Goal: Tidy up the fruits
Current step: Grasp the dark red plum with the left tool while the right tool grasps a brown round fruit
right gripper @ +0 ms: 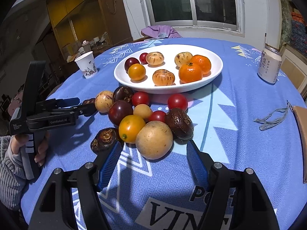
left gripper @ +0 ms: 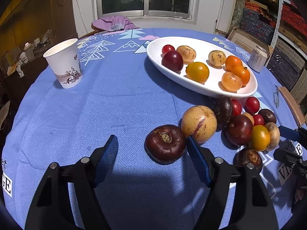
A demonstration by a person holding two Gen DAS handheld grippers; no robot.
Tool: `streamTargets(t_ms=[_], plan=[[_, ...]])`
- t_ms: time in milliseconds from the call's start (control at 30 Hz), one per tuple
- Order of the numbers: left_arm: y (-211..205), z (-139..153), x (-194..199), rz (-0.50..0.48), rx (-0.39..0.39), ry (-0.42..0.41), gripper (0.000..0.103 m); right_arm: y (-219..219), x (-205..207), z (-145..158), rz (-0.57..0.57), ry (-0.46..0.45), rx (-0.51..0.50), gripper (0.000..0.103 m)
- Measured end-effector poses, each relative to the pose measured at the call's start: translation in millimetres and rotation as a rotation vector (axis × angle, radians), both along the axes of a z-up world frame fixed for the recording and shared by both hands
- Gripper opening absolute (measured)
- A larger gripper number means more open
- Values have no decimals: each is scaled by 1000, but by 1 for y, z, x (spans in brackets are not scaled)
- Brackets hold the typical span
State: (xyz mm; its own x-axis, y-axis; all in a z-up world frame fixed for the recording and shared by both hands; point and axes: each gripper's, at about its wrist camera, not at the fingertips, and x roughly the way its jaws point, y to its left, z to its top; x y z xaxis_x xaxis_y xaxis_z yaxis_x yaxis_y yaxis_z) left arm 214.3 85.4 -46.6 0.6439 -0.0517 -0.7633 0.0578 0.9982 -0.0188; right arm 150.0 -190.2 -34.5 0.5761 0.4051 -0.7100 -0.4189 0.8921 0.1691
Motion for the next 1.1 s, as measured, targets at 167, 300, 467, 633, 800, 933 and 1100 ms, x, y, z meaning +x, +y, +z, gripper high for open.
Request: streamTargets(t_ms=[167,300,467,633,800,933,1100], plan=[[-4,1,-2,-23,-2,-5,60,-1,4,-3,-2,18,26,72],[-9,2,-5,-52,-2,-11,47,1,10,-7,3,52,61,72],[-9,1,-6,-65,-13,-12,43,2,19,-12,7,97,100,72],[-7,1,-7,-63,-30,-11,43,4,18,-12,31,95,113,54],[-8,2,-8,-61,-26,-12,43,8,14,-10,47,76,87,46],[-8,2,-8,-62,-21,-12,43,9,12,-9,49,70,73,44],[-12,1,-10,-63,-6,-10,43,8,12,-10,49,72,73,44]])
